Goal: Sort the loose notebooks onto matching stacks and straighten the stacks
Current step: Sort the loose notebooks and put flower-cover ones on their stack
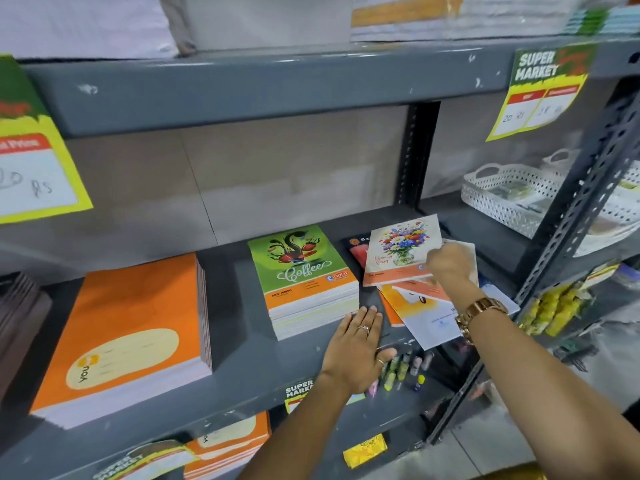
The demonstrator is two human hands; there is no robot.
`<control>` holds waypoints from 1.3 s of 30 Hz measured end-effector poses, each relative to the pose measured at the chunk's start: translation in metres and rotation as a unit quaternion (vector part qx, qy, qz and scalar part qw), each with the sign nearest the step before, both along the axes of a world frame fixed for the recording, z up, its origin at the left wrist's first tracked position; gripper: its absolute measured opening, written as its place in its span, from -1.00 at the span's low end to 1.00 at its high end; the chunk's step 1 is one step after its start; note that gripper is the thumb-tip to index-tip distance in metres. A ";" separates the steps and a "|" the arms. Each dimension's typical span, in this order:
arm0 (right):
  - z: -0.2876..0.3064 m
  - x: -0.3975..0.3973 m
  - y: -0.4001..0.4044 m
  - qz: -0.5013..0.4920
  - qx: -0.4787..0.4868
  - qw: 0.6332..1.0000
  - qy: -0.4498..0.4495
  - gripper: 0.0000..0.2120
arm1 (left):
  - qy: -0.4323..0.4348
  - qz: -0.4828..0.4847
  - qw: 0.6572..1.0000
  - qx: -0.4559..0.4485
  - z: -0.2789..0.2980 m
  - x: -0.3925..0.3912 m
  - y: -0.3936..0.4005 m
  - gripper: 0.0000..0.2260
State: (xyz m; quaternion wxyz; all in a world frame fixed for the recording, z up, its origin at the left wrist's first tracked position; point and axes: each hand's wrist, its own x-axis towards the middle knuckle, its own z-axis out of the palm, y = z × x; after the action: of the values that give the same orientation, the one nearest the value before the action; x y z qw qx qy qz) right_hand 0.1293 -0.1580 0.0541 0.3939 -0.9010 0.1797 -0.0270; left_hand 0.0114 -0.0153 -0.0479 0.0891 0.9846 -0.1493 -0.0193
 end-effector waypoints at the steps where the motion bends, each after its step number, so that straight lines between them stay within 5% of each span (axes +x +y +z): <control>1: 0.009 -0.003 0.003 -0.023 0.004 0.999 -0.026 -0.69 | 0.005 -0.002 1.000 -0.004 0.000 -0.001 0.001 -0.06; 11: 0.082 -0.029 0.049 -0.009 0.073 0.984 -0.160 -0.72 | 0.071 -0.018 0.995 -0.062 0.010 -0.019 0.031 0.01; 18: 0.043 -0.016 0.110 0.097 0.257 0.961 -0.010 -0.73 | 0.082 -0.018 0.993 -0.077 0.008 -0.030 0.046 0.06; 25: 0.015 -0.027 0.124 0.173 0.064 0.981 0.050 -0.90 | 0.087 -0.014 0.990 -0.107 0.013 -0.034 0.049 0.05; 32: 0.023 -0.033 0.119 0.136 -0.177 0.975 -0.001 -0.69 | 0.068 -0.007 0.992 -0.102 0.016 -0.032 0.040 0.04; 39: 0.009 -0.021 0.061 0.057 -0.178 0.982 0.020 -0.69 | 0.069 -0.015 0.991 -0.115 0.018 -0.018 0.022 -0.04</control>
State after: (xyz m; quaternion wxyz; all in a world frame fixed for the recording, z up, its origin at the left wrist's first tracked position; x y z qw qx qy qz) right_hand 0.1078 -0.0965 0.0629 0.2242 -0.9659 0.1285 -0.0179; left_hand -0.0062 0.0071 -0.0300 0.2117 0.9618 -0.1585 -0.0711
